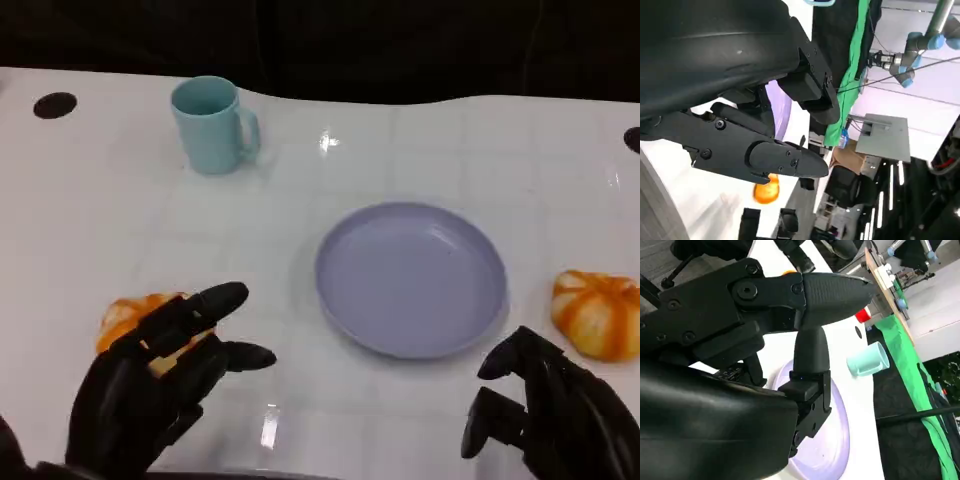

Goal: Grasp the bread from the table and place it into the plate.

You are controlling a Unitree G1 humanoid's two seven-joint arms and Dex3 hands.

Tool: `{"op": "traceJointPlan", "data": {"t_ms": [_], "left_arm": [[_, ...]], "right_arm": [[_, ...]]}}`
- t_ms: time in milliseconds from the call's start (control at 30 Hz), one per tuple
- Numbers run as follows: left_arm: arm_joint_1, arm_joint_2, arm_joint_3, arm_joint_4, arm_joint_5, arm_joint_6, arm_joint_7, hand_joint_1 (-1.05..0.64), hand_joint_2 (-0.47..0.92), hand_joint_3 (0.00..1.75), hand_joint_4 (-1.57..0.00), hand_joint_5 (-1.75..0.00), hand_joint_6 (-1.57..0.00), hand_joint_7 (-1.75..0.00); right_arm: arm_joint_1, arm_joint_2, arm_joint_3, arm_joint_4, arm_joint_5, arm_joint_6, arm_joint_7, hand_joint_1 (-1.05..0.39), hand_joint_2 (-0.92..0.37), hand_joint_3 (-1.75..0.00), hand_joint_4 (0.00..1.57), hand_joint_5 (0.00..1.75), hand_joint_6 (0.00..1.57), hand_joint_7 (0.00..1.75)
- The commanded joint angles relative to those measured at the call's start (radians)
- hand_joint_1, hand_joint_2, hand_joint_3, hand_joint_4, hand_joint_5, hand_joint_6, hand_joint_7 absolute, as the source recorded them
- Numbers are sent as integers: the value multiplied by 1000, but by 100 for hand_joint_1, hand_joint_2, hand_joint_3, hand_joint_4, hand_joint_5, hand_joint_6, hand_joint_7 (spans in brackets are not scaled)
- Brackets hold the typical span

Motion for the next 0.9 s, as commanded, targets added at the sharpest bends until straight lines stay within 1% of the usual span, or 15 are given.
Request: {"op": "traceJointPlan", "data": {"t_ms": [33,67,133,200,267,300,333,367,400,433,500,633,700,833,900], "left_arm": [[9,19,1,-11,8,-17,12,-53,92,11,-47,-82,-68,-4],[11,22,-2,-15,21,-23,21,-53,92,11,-47,-82,-67,-3],[27,72,-25,-87,135,-35,61,-49,92,10,-33,-74,-56,-1],[38,116,-43,-142,212,-26,87,-48,90,5,-22,-66,-48,0],[43,129,-52,-159,227,-17,100,-47,90,4,-19,-63,-46,0],[47,146,-57,-183,245,2,110,-47,90,3,-18,-61,-45,0],[50,159,-61,-201,258,17,118,-47,89,1,-17,-55,-43,0],[53,178,-65,-225,281,33,128,-47,88,1,-17,-51,-42,0],[56,193,-69,-247,304,38,138,-46,88,0,-17,-41,-39,0],[57,201,-71,-260,318,40,145,-44,87,0,-19,-34,-37,0],[59,213,-76,-287,352,40,169,-41,87,0,-20,-27,-36,0],[61,226,-83,-312,383,43,201,-39,86,0,-19,-22,-35,0],[58,247,-88,-329,443,21,227,-39,87,1,-19,-21,-33,0],[57,261,-93,-341,478,13,248,-39,88,1,-19,-20,-33,0],[51,282,-96,-352,527,8,266,-38,88,0,-19,-19,-33,0]], "right_arm": [[2,-8,-5,-11,-3,-6,-5,-54,-92,-43,72,175,43,172],[3,-8,-5,-11,-4,-6,-5,-54,-92,-43,72,175,43,172],[4,-6,-6,-13,1,-4,-3,-54,-92,-43,72,175,43,172],[4,-6,-6,-14,4,-3,-2,-53,-92,-43,72,175,43,172],[4,-6,-6,-15,4,-3,-2,-54,-92,-43,72,175,43,172],[4,-7,-6,-13,3,-5,-1,-54,-92,-43,72,175,43,172],[3,-7,-6,-11,2,-6,-1,-54,-92,-43,72,175,43,172],[2,-7,-6,-9,1,-8,0,-54,-92,-43,72,175,43,172],[2,-6,-6,-9,1,-7,-1,-55,-92,-43,72,175,44,172],[1,-6,-7,-8,1,-6,-2,-55,-92,-42,72,175,44,172],[1,-5,-6,-7,-2,-7,-5,-55,-92,-42,72,175,44,172],[-1,-5,-5,-7,-3,-6,-5,-55,-92,-41,72,175,44,171],[-1,-5,-4,-8,-5,-6,-6,-55,-92,-41,72,175,44,172],[-1,-6,-4,-8,-4,-3,-6,-55,-92,-41,72,175,44,172],[-1,-5,-4,-5,-2,-8,-2,-55,-92,-41,72,175,44,172]]}}
